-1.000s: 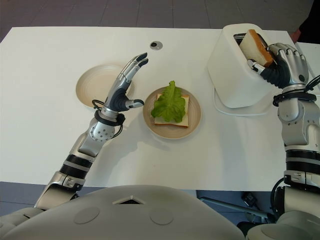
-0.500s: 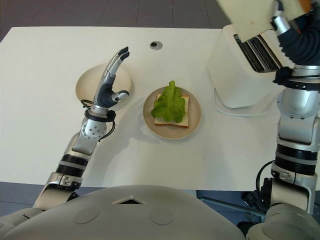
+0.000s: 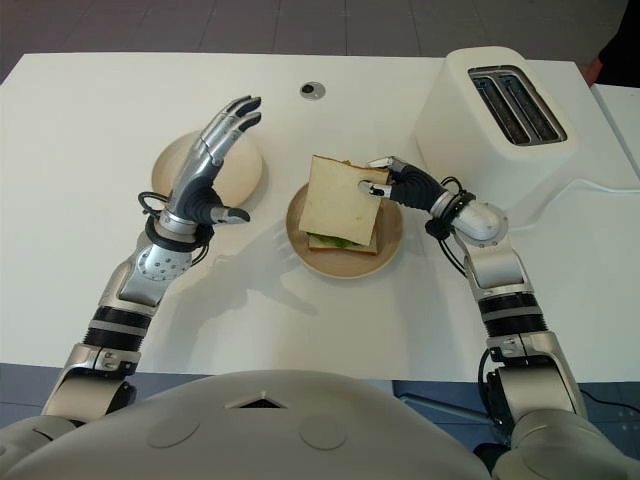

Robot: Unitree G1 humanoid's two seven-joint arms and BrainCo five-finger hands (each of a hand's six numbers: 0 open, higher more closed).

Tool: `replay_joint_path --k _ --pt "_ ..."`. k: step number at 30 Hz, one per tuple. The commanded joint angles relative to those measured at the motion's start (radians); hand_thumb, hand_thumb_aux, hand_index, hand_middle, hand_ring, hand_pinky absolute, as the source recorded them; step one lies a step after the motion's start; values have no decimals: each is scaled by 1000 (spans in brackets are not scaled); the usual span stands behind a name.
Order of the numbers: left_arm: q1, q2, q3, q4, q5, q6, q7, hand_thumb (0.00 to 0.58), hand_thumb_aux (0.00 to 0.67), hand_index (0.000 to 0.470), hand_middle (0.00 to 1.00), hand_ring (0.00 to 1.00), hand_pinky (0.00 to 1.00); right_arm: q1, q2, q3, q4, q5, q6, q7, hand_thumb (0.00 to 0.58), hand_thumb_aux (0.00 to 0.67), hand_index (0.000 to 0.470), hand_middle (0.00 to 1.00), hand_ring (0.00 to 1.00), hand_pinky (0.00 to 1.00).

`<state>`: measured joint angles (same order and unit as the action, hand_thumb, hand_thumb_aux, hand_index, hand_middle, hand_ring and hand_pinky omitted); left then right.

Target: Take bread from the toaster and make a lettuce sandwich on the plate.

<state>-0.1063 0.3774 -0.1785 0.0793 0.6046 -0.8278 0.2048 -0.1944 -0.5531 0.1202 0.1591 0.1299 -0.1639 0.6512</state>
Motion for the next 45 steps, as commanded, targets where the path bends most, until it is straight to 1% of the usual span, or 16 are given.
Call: replay_joint_path --k 1,11,12,13,14,18,22,24,25,27,28,29,30,33,39,45 --pt "-16 16 -122 41 100 -48 -71 0 0 0 0 0 0 -46 -17 31 60 -98 -30 6 580 670 470 1000 1000 1000" --pt "-159 -5 -410 454 263 26 -245 0 0 0 0 0 0 -54 -7 63 108 -300 -173 -127 580 670 470 1000 1000 1000" --pt "-159 -2 -418 470 254 29 -251 0 0 0 0 0 0 -45 -6 48 96 -298 -183 -147 534 481 337 945 945 945" --pt "-156 3 -423 481 236 29 -262 0 0 0 0 0 0 -38 -5 26 82 -301 -207 -185 288 194 136 20 20 20" --pt "-150 9 -429 483 217 26 -275 9 5 4 0 0 0 -40 -1 -9 71 -302 -238 -240 0 0 0 0 0 0" --pt "-119 46 -442 456 144 21 -327 75 45 31 0 0 0 -77 7 -273 -21 -413 -293 -639 0 0 0 0 0 0" --pt "-102 70 -410 383 104 36 -310 108 66 46 0 0 0 93 5 -221 -175 -480 -345 -618 0 0 0 0 0 0" --pt "-98 50 -357 306 64 19 -240 216 139 98 0 0 0 196 -16 -173 -226 -439 -366 -535 0 0 0 0 0 0" --pt "-89 30 -333 258 0 -10 -223 385 281 197 0 0 0 235 -32 -160 -242 -402 -366 -488 0 0 0 0 0 0" --pt "-49 -4 -335 109 -320 -41 -271 462 368 258 0 0 0 310 -76 -133 -289 -282 -363 -360 136 84 59 1000 1000 1000" --pt "-30 -2 -361 28 -483 -34 -315 480 391 275 0 0 0 346 -99 -113 -325 -212 -373 -297 534 481 337 1000 1000 1000" --pt "-13 10 -390 -44 -617 -16 -363 494 413 289 0 0 0 383 -122 -87 -368 -136 -396 -236 579 641 450 1000 1000 1000" --pt "3 33 -420 -108 -727 5 -413 579 644 452 0 0 0 425 -149 -58 -414 -63 -424 -180 580 670 470 1000 1000 1000" --pt "62 130 -504 -248 -914 58 -577 580 670 470 1000 1000 1000 525 -228 9 -481 48 -497 -33 580 670 470 1000 1000 1000" --pt "142 139 -585 -51 -559 202 -690 580 670 470 1000 1000 1000 510 -214 114 -324 -190 -526 45 580 670 470 1000 1000 1000" --pt "14 6 -505 272 -185 355 -421 580 670 470 1000 1000 1000 313 -30 165 -128 -548 -459 -176 580 670 470 1000 1000 1000"
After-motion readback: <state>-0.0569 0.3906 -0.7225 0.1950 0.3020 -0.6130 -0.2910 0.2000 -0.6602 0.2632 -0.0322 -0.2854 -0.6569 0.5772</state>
